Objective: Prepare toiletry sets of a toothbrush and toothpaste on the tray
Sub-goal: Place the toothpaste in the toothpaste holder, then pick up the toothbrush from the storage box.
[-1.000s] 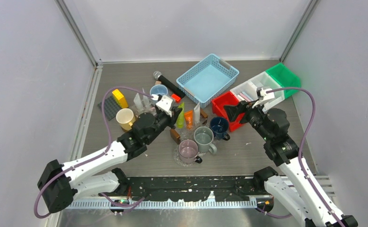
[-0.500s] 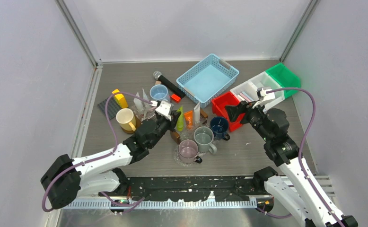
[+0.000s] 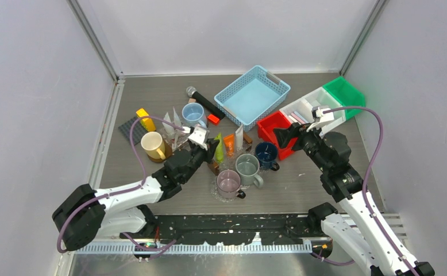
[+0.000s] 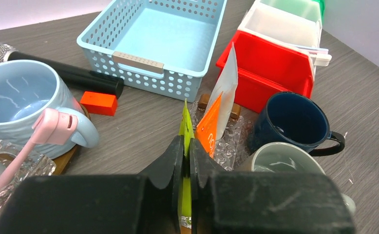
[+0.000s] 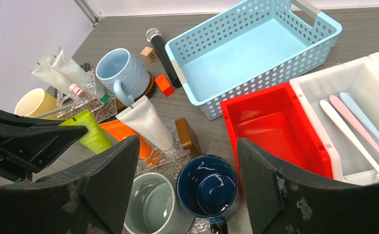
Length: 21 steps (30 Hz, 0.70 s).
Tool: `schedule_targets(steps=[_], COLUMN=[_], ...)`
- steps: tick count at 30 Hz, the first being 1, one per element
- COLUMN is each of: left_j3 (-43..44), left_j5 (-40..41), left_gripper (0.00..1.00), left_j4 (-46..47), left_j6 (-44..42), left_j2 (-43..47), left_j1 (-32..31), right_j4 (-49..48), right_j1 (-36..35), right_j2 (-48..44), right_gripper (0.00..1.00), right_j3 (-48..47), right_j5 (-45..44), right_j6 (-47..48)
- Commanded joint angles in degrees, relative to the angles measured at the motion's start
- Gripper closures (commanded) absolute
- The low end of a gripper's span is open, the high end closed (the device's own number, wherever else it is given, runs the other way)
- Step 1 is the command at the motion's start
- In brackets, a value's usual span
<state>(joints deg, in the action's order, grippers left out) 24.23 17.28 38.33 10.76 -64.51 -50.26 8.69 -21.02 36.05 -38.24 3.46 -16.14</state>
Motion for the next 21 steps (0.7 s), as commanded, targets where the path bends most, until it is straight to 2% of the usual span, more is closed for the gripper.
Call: schedule_targets(steps=[1,11,17,21], left_j3=[-0.4,-2.2,-2.0,1.1], left_j5=[-1.0,-1.3,-1.1,-0.2], left_gripper=[0.91,0.77,0.57,0.43], left_j4=[5.9,5.9,4.2,-4.5], left_j6=[0.7,0.7,1.7,1.9], left_j2=[-0.1,-0.1,3.0,7.4], left_j1=[-0.3,-0.3,-0.3,-0.3], right_j4=[-2.2,-2.4,-2.0,-0.1], right_j1=[-0.3,-0.2,-0.3,-0.2], right_j2=[0.3,0.2,-0.3,0.3], right_gripper=[0.21,0.21,0.21,0.2], right_j3=[0.2,0.5,0.2,-1.3], right_j5=[-1.1,-1.1,-1.2,-2.1], right_j6=[1.1,0.9,0.8,0.4])
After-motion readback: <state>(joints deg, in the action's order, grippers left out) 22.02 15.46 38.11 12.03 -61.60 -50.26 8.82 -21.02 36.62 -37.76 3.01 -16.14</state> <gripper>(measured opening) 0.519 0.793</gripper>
